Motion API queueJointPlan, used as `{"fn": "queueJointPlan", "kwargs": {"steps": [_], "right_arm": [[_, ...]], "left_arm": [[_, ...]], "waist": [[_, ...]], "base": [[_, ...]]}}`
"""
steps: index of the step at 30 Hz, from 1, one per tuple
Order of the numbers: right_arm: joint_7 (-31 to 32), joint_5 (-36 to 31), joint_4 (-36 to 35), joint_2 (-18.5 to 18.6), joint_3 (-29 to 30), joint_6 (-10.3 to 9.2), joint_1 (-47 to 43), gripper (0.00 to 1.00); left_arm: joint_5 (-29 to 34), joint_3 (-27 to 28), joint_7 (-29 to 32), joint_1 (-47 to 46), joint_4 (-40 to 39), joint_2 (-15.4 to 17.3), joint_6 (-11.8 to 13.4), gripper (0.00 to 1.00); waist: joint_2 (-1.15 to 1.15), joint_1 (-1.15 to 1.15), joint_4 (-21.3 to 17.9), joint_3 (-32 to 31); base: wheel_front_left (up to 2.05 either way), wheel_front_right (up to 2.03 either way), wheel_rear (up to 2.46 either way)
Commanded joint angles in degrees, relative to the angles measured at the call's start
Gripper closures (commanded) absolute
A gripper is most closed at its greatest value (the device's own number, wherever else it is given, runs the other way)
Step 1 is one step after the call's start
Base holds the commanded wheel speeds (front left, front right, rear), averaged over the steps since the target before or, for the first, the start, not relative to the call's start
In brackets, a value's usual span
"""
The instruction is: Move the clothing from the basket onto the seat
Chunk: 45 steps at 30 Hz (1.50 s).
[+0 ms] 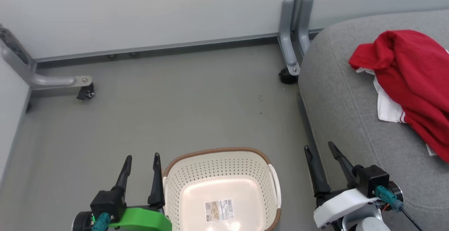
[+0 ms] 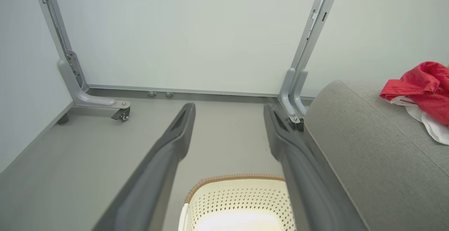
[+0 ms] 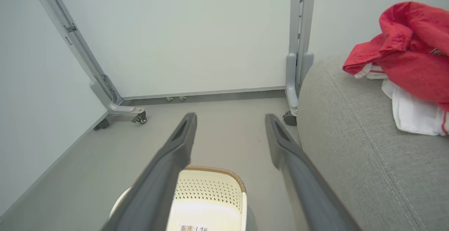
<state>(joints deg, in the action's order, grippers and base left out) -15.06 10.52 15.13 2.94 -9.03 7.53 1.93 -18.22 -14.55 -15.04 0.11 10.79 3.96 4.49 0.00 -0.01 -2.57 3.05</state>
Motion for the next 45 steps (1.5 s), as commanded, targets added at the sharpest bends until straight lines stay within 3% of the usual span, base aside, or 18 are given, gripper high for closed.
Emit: {"fn": "queueJointPlan", "kwargs": {"steps": [1, 7, 15, 24, 42, 43, 45], "right_arm": [[-0.2, 0.1, -0.8, 0.3, 0.3, -0.08, 0.3, 0.0], [-0.2, -1.5, -3.1, 0.1, 3.1, -0.08, -1.0, 0.0], [-0.2, -2.0, -4.7, 0.0, 4.9, -0.08, -4.8, 0.0], [-0.2, -3.0, -5.1, 0.0, 4.3, -0.08, -8.8, 0.0], [-0.2, -3.7, -5.8, 0.0, 3.9, -0.08, -7.8, 0.0], [0.0, -3.6, -5.6, -0.1, 3.9, 0.0, -8.3, 1.0], [0.0, -3.5, -4.9, -0.2, 3.9, 0.0, -8.6, 1.0]], "left_arm": [[0.6, 1.5, -0.2, 1.5, -0.9, -0.4, -0.6, 0.0], [3.0, 5.5, -0.1, 5.8, -4.8, -0.9, -4.3, 0.0], [9.1, 6.9, -0.1, 9.2, -5.9, -1.0, -5.9, 0.0], [8.6, 6.1, -0.1, 12.0, -6.1, -1.0, -5.0, 0.0], [8.0, 4.7, -0.1, 10.8, -5.1, -1.0, -3.8, 0.0], [7.9, 4.7, -0.1, 11.1, -5.1, -1.1, -3.9, 1.0], [7.9, 4.7, -0.1, 11.2, -4.3, -1.1, -4.0, 1.0]], "waist": [[0.0, 0.01, 5.3, -5.2], [0.0, 0.01, 6.2, -7.3], [0.0, 0.01, 5.3, -9.0], [0.0, 0.01, 3.8, -9.9], [0.0, 0.01, 2.8, -8.3], [0.0, 0.01, 2.8, -8.4], [0.0, 0.01, 2.8, -8.3]], "base": [[0.0, 0.0, 0.0], [0.0, 0.0, 0.0], [0.0, 0.0, 0.0], [0.0, 0.0, 0.0], [0.0, 0.0, 0.0], [0.0, 0.0, 0.0], [0.0, 0.0, 0.0]]}}
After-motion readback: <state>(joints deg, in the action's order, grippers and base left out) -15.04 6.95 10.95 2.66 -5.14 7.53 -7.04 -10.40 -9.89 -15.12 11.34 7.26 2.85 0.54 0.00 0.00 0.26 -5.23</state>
